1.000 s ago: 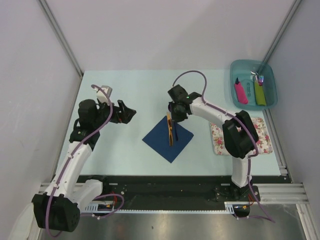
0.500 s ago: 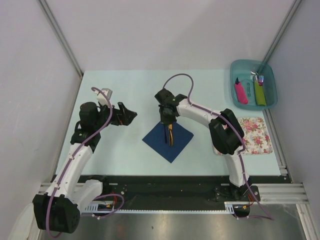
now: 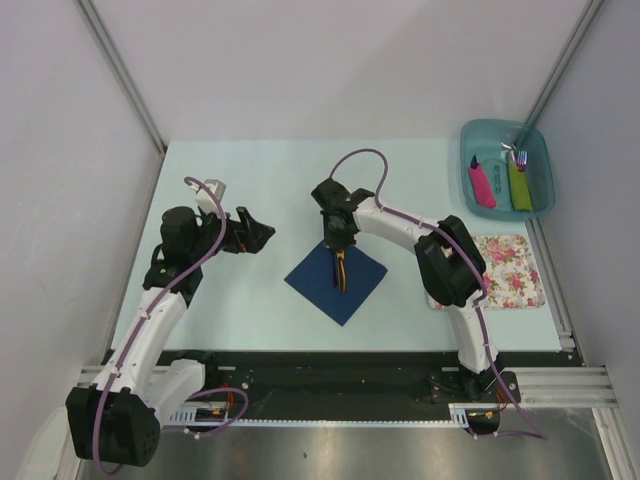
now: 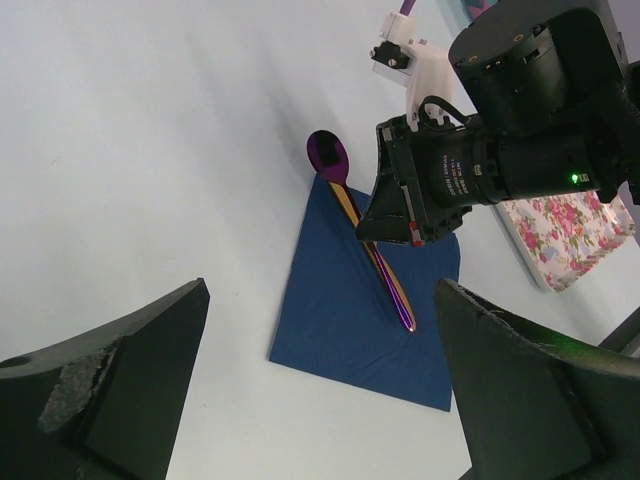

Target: Place the utensils on the paper napkin and roll it up

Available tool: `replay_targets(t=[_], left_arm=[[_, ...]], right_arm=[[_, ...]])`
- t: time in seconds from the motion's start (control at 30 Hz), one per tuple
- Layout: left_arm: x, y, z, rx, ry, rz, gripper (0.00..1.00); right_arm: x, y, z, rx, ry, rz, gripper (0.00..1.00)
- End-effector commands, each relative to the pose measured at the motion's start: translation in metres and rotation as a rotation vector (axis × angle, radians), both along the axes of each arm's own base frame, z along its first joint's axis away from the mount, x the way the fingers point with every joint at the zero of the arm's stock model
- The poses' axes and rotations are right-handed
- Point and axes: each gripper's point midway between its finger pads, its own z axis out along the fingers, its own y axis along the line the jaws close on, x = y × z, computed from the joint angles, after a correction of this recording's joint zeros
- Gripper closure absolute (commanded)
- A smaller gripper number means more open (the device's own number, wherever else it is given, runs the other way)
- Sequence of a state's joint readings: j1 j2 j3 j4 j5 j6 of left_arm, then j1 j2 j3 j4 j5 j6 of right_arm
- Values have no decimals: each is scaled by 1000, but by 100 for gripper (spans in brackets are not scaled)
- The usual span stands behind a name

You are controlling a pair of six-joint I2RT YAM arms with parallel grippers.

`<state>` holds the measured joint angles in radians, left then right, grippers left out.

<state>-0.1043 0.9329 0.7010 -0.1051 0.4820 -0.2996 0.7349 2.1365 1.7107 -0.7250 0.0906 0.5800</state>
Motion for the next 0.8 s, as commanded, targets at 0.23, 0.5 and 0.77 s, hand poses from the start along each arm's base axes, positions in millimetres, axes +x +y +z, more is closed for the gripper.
replay_targets(t=[0.23,0.5,0.77], left_arm=[[3,-3,5,-21,-21,-11,0],[4,-3,3,-20,-14,-11,0],[7,-4,3,-22,-10,-12,0]], right_arm=[[2,5,-3,8,1,-26,93],[-2,2,-6,-3,7,-29,92],[-8,-1,-11,-7,22,-35,88]])
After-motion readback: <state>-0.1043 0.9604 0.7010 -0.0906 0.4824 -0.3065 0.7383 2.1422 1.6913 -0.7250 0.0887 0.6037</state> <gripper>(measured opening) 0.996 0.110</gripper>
